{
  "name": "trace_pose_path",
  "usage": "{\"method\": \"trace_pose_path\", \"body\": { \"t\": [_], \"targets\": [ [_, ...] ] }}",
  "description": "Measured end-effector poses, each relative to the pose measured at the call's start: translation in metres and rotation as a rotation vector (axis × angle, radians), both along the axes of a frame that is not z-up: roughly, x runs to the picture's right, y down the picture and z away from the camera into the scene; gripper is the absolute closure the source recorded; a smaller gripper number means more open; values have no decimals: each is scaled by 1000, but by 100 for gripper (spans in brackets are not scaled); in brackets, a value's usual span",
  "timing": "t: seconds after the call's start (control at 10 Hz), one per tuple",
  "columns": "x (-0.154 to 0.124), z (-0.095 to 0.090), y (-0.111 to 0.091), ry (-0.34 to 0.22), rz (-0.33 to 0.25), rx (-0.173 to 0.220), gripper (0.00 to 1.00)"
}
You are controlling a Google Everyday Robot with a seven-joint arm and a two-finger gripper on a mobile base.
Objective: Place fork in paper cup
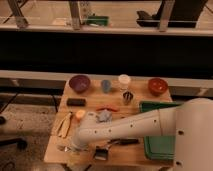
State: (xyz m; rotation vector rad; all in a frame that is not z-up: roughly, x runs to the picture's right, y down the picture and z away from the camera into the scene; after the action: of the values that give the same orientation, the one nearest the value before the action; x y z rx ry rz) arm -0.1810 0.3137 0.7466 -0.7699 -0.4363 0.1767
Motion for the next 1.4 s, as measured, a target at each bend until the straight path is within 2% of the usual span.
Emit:
{"method": "trace_pose_path", "body": {
  "t": [0.2,0.3,0.5,0.7,1.2,1.4],
  "targets": [
    [-3,-1,0,-5,-5,14,31],
    [-4,-3,-1,-6,-10,29,39],
    [-4,-5,-2,-2,-15,49,40],
    [2,-6,-6,13,-11,66,34],
    [17,5,-7,39,4,92,34],
    [19,7,-8,37,12,96,39]
  ]
}}
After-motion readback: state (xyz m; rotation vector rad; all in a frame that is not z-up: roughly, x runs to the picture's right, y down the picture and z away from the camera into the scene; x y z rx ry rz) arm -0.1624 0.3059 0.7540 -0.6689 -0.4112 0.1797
